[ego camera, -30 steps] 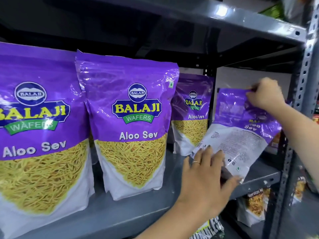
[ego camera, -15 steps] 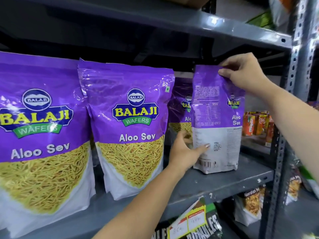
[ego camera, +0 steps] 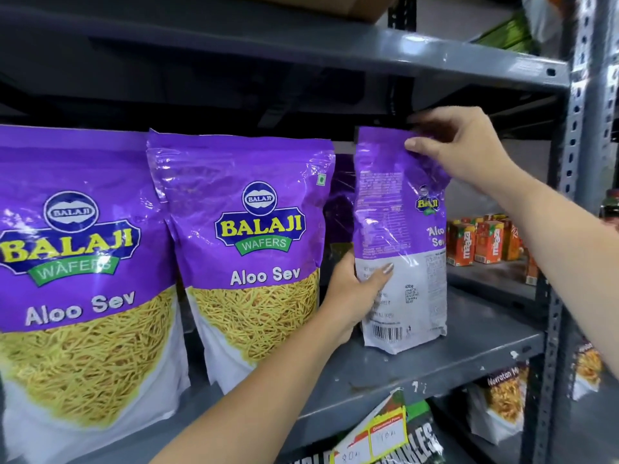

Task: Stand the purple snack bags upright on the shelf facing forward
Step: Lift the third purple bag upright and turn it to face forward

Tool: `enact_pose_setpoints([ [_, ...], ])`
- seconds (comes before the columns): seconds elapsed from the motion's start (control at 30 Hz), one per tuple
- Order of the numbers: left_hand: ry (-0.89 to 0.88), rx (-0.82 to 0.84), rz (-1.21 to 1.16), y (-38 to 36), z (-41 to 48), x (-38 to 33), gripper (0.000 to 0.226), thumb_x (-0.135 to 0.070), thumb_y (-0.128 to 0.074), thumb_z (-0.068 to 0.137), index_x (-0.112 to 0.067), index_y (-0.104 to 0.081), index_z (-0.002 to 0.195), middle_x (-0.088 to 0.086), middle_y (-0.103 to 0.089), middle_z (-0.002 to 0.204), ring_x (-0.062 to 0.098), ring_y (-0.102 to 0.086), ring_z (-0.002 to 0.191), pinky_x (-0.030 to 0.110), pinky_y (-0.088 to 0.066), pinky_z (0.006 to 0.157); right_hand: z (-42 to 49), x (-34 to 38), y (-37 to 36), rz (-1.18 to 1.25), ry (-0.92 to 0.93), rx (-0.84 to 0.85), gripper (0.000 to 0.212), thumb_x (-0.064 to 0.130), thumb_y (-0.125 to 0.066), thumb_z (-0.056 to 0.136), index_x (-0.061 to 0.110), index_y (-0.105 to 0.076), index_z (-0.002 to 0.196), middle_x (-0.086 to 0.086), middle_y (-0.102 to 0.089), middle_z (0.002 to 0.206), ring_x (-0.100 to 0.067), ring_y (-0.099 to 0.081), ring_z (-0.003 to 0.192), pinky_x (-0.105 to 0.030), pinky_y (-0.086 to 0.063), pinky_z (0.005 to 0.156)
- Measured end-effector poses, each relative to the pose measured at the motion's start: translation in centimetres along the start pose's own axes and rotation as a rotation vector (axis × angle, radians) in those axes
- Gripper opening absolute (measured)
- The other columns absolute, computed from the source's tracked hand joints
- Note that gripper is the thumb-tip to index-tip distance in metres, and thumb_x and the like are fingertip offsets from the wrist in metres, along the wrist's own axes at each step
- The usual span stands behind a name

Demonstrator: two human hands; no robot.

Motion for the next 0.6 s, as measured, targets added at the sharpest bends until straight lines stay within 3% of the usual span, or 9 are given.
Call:
enact_pose_setpoints([
  [0.1,-0.01,-0.036,-0.022,0.7,-0.5,0.4,0.023,-0.017,-0.063,0.094,-0.016,-0.058,0.116,-0.003,-0.07,0.103,0.01,-0.065,0.089,0.011,-0.053,0.064,-3.7,0.0,1.6,-0.036,0.048,-0.223,0.065,0.033,-0.062,0.086,0.011,-0.039,0.142,0.002,-0.042,0.136,-0.007,-0.04,0.128,-0.005,-0.027,0.102],
  [0.17,-0.025,-0.041,-0.019,0.8,-0.8,0.4,0.027,-0.016,-0.061,0.096,-0.013,-0.056,0.122,-0.005,-0.069,0.106,0.0,-0.066,0.087,0.008,-0.051,0.067,-7.0,-2.9,1.2,0.138,-0.154,-0.241,0.07,0.037,-0.058,0.089,0.022,-0.025,0.148,0.005,-0.039,0.141,-0.005,-0.038,0.131,-0.011,-0.032,0.103],
  [0.2,-0.034,-0.044,-0.004,0.7,-1.0,0.3,0.026,-0.016,-0.06,0.096,-0.014,-0.056,0.122,-0.008,-0.068,0.103,-0.005,-0.065,0.083,0.006,-0.05,0.065,-8.8,-5.1,0.1,0.282,-0.315,-0.17,0.074,0.042,-0.06,0.086,0.026,-0.023,0.148,0.006,-0.045,0.136,-0.006,-0.044,0.124,-0.019,-0.038,0.1],
  [0.27,-0.039,-0.058,0.023,0.6,-1.1,0.4,0.023,-0.016,-0.059,0.096,-0.018,-0.056,0.119,-0.012,-0.067,0.099,-0.014,-0.063,0.074,0.004,-0.047,0.061,-12.7,-8.3,-3.5,0.658,-0.605,0.08,0.084,0.054,-0.072,0.069,0.024,-0.037,0.139,0.005,-0.061,0.116,-0.013,-0.059,0.102,-0.029,-0.05,0.082],
  [0.3,-0.04,-0.068,0.026,0.6,-1.2,0.5,0.023,-0.016,-0.059,0.096,-0.018,-0.056,0.119,-0.011,-0.067,0.1,-0.014,-0.063,0.073,0.004,-0.047,0.061,-14.3,-9.1,-5.0,0.757,-0.66,0.213,0.078,0.056,-0.076,0.062,0.022,-0.05,0.127,0.002,-0.068,0.109,-0.016,-0.062,0.093,-0.029,-0.052,0.074],
  [0.37,-0.05,-0.088,0.04,0.6,-1.2,0.7,0.026,-0.017,-0.059,0.096,-0.016,-0.056,0.122,-0.008,-0.068,0.105,-0.011,-0.063,0.08,0.004,-0.047,0.065,-16.4,-10.0,-7.1,0.744,-0.641,0.402,0.059,0.051,-0.076,0.064,0.019,-0.063,0.112,-0.006,-0.071,0.112,-0.022,-0.066,0.094,-0.036,-0.049,0.081],
  [0.43,-0.06,-0.101,0.062,0.6,-1.2,0.7,0.028,-0.018,-0.059,0.097,-0.017,-0.055,0.124,-0.007,-0.068,0.107,-0.01,-0.062,0.084,0.003,-0.047,0.067,-17.1,-10.8,-7.5,0.768,-0.642,0.383,0.063,0.048,-0.079,0.062,0.015,-0.065,0.114,-0.013,-0.069,0.119,-0.025,-0.065,0.102,-0.044,-0.043,0.093],
  [0.53,-0.07,-0.129,0.064,0.4,-1.6,0.4,0.027,-0.017,-0.058,0.097,-0.018,-0.053,0.123,-0.012,-0.067,0.104,-0.017,-0.061,0.079,0.004,-0.047,0.07,-16.9,-10.3,-7.5,0.827,-0.607,0.358,0.071,0.05,-0.084,0.054,0.015,-0.065,0.112,-0.013,-0.069,0.119,-0.027,-0.065,0.106,-0.045,-0.041,0.098],
  [0.6,-0.122,-0.209,0.162,0.6,-2.2,0.1,0.032,-0.022,-0.061,0.095,-0.018,-0.051,0.124,-0.006,-0.067,0.114,-0.005,-0.063,0.095,0.021,-0.05,0.086,-17.2,-10.2,-7.4,0.779,-0.618,0.367,0.048,0.049,-0.073,0.072,0.016,-0.065,0.107,-0.003,-0.072,0.113,-0.015,-0.065,0.102,-0.035,-0.041,0.096],
])
Point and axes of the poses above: each hand's wrist, its own z-axis towards the middle knuckle, its own y-axis out of the back of the hand, x = y × z, the point moved 7 cm from there along z, towards the middle knuckle
